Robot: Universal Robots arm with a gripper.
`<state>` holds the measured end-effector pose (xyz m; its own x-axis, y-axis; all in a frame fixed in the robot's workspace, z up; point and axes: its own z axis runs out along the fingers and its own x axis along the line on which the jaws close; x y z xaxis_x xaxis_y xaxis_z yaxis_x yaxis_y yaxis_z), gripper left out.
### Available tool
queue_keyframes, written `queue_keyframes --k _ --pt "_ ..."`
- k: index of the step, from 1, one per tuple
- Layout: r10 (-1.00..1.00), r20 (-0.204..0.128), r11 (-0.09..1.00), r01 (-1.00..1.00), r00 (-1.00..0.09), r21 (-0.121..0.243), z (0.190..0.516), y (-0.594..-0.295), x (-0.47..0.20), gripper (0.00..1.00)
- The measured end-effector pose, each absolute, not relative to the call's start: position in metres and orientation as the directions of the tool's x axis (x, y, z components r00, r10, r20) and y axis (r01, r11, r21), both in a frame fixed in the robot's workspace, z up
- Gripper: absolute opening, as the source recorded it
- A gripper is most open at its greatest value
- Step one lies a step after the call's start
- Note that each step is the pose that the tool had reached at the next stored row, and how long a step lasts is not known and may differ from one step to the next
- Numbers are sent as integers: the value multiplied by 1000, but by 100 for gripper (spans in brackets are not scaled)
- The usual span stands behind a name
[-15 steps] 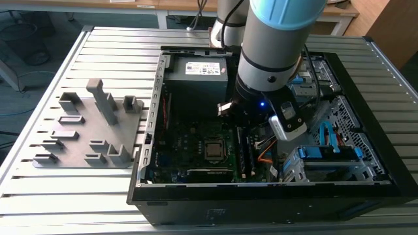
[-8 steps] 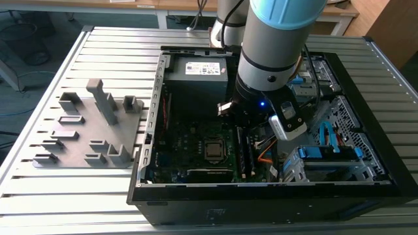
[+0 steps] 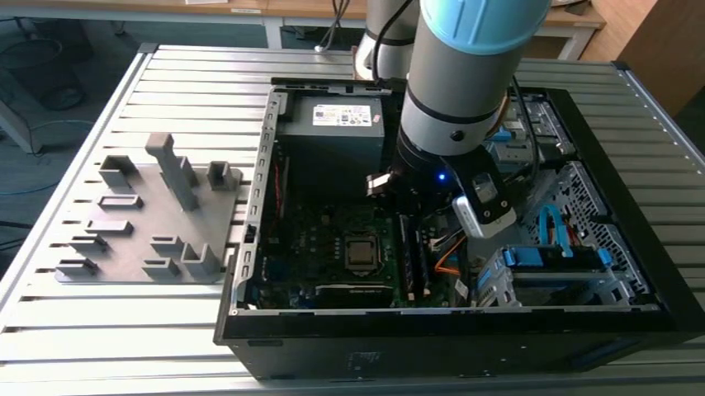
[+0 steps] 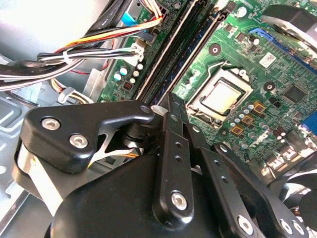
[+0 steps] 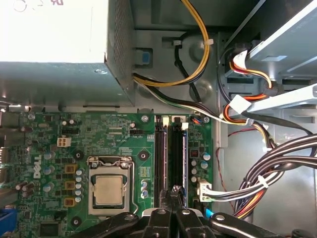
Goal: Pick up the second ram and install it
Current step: 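Press down the second ram until it locks into place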
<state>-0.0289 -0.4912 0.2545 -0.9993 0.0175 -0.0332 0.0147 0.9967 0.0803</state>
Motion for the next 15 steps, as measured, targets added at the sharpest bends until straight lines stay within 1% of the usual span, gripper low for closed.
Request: queue_keyframes --k 15 --pt "17 -33 997 15 -999 81 242 -490 -29 10"
